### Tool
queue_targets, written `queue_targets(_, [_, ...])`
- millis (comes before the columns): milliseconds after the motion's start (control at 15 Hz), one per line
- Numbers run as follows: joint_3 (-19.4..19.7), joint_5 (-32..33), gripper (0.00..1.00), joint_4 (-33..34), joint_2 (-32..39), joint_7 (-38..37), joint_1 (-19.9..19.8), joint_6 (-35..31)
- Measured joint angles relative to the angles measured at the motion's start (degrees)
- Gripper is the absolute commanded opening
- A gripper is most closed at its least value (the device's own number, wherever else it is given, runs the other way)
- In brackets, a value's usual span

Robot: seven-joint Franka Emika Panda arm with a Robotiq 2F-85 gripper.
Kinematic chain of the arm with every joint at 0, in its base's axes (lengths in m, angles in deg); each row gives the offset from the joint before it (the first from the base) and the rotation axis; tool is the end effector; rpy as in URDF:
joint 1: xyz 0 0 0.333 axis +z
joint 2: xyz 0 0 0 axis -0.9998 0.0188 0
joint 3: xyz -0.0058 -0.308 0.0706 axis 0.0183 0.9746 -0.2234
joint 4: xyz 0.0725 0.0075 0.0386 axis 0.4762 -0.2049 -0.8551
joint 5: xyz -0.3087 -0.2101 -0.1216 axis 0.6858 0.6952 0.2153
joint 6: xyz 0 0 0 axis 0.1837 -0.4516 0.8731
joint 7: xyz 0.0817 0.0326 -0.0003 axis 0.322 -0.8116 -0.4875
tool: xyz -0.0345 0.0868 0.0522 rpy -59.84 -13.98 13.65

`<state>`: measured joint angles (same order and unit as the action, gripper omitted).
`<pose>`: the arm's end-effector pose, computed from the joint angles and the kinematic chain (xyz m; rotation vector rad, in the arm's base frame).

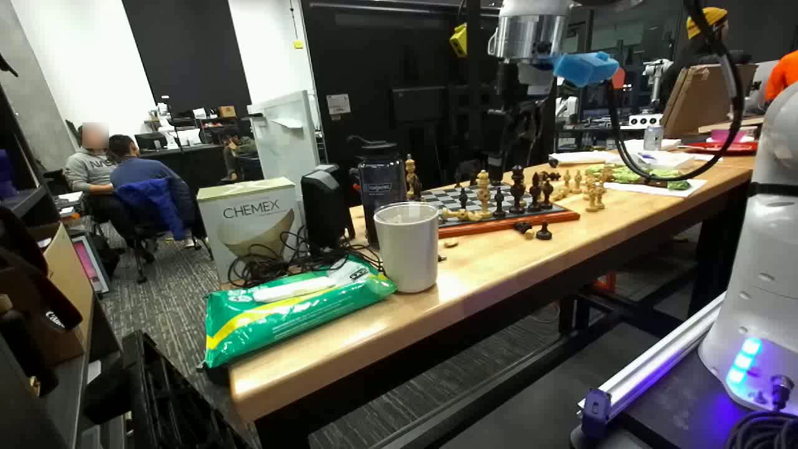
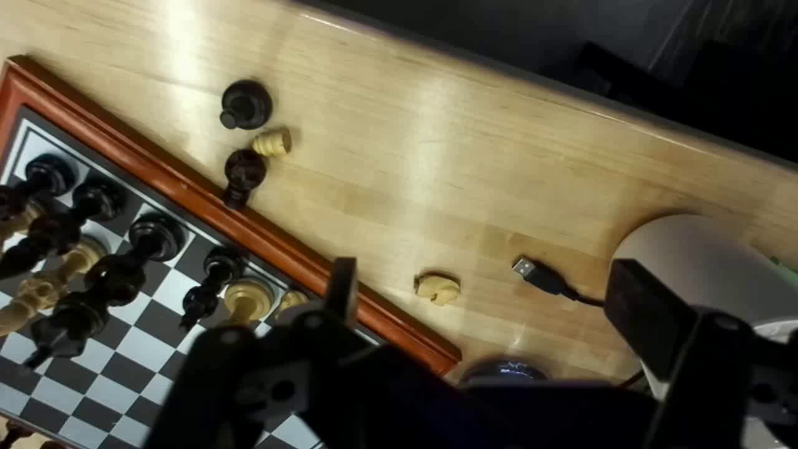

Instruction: Move a piece on the chess board

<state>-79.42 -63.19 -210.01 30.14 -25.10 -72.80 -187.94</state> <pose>0.2680 0.1802 0.4360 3.0434 0.4625 0.3228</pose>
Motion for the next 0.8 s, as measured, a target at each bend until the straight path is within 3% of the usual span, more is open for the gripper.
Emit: queue_targets(800, [1.97,0.78,1.00,2.69,3.22,1.48,-0.49,-0.83])
